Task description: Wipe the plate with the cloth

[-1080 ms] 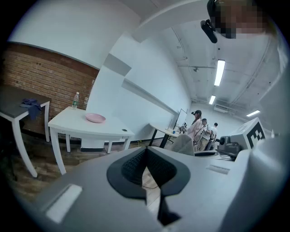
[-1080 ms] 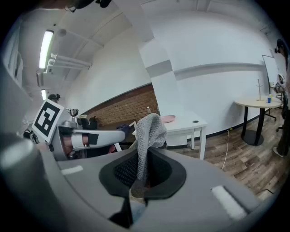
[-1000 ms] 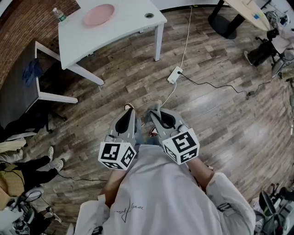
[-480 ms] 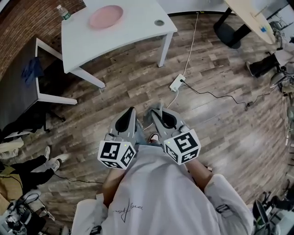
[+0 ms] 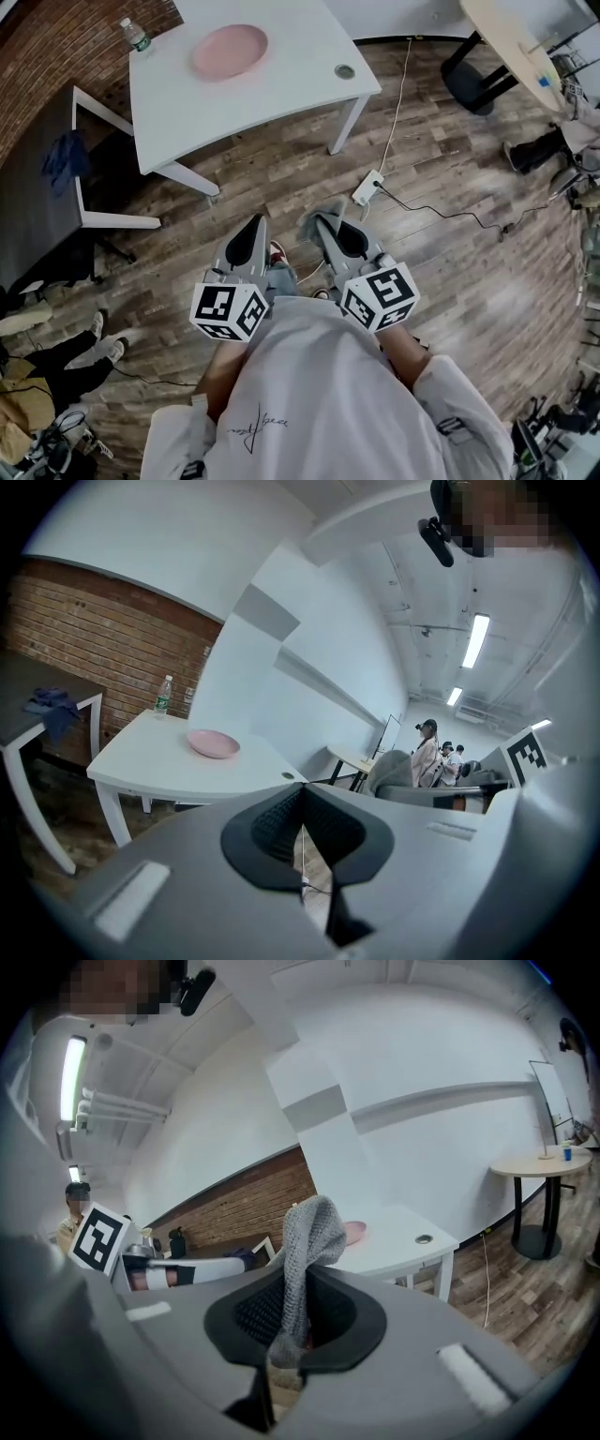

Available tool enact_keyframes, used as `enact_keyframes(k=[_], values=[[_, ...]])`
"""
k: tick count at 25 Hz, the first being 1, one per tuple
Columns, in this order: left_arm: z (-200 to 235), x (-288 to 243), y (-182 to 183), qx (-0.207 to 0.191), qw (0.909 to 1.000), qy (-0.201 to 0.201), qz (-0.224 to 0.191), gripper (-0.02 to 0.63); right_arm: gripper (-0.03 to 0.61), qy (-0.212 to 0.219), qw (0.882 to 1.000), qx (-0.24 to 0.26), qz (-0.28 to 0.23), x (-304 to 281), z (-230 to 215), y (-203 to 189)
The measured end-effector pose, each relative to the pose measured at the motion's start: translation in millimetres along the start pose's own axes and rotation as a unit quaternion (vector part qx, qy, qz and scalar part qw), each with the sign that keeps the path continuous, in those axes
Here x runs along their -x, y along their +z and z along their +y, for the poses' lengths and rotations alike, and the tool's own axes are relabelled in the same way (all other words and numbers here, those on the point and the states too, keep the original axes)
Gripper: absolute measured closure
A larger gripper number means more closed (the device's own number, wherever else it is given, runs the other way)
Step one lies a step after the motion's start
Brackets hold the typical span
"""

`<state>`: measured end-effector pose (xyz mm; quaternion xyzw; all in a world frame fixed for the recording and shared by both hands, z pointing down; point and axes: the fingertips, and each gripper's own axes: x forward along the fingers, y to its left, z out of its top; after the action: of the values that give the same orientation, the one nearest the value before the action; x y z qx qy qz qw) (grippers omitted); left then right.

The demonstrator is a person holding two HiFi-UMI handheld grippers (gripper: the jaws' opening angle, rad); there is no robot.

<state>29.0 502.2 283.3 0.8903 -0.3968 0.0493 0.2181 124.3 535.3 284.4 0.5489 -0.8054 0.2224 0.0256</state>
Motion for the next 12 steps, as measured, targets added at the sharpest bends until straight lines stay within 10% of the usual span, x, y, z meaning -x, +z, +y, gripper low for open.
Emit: enact_keyframes(k=[12], values=[[88, -25, 51, 0.009, 0.9997, 0.008, -0.022, 0.603, 0.541, -0.023, 0.999, 0.019, -0.012, -93, -9, 46]])
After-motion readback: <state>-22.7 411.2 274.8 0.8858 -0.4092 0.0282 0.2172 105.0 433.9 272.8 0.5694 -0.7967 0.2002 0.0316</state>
